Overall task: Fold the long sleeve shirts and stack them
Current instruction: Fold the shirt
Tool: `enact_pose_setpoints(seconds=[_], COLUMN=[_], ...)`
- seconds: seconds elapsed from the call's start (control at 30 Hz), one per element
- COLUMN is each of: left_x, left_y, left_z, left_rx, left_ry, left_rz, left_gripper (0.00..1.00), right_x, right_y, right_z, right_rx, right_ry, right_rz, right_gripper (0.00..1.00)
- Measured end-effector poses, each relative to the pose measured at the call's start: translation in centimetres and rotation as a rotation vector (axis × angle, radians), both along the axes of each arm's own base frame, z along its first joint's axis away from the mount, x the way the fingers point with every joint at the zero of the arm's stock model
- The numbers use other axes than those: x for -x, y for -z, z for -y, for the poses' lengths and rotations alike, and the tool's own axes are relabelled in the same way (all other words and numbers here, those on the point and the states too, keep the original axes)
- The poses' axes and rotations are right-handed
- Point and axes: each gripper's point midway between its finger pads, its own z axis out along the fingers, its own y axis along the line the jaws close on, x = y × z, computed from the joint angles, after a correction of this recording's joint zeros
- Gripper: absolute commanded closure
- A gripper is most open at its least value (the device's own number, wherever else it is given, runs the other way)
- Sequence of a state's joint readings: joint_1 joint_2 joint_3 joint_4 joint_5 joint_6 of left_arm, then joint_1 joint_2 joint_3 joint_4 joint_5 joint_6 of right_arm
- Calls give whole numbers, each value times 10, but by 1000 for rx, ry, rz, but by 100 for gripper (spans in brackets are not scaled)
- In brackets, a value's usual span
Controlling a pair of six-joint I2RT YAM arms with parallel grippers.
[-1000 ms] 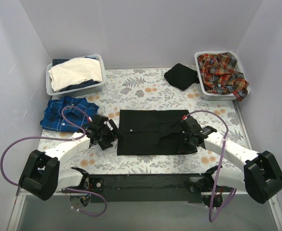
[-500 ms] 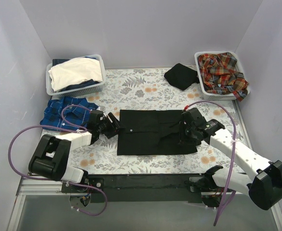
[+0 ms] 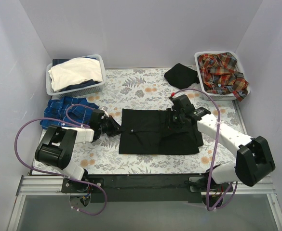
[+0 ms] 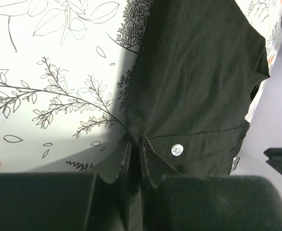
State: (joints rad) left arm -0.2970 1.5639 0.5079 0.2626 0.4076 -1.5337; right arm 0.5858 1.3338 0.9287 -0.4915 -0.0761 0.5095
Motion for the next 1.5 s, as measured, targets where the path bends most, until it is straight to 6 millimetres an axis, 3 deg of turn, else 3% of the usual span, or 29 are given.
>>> enact_pose_setpoints(seconds=[0.13,0.23,0.33,0.5,0.6,0.73,1.0,1.07,1.2,1.27,1.43,1.5], left_x=[1,2,4,6,3,-3,-13,-15,-15,-13,-7,-6], left_y=[0,0,-3,-17,-33,-62,-115,-126,-133,-132,-129,-129], left_z=[0,-1,-4,-9,-9,-8,-2,0,2,1,-1,-2], left_rx=[-8,-29,-63,-107,-112,-113,-93,-85,-80,-86,-102,-105], left_ry=[12,24,38,57,67,77,106,116,132,137,151,154], left_rz=[-7,-18,-37,-37,-10,43,123,137,142,135,112,109], left_gripper=[100,100,100,100,100,100,100,100,100,100,100,100], right_x=[-14,-19,-18,-11,-11,-15,-7,-10,-17,-22,-42,-46], right_y=[5,13,37,71,84,83,80,77,62,43,-30,-42], right_z=[-20,-30,-36,-42,-56,-83,-106,-110,-105,-98,-62,-42], right_rx=[-18,-16,14,72,86,67,35,32,52,54,8,14], right_ry=[-43,-64,-77,-100,-131,-183,-236,-234,-195,-161,-30,28], right_rz=[0,-17,-71,-155,-186,-167,-159,-150,-101,-58,120,154], right_gripper=[70,78,92,99,99,99,95,92,73,70,64,64])
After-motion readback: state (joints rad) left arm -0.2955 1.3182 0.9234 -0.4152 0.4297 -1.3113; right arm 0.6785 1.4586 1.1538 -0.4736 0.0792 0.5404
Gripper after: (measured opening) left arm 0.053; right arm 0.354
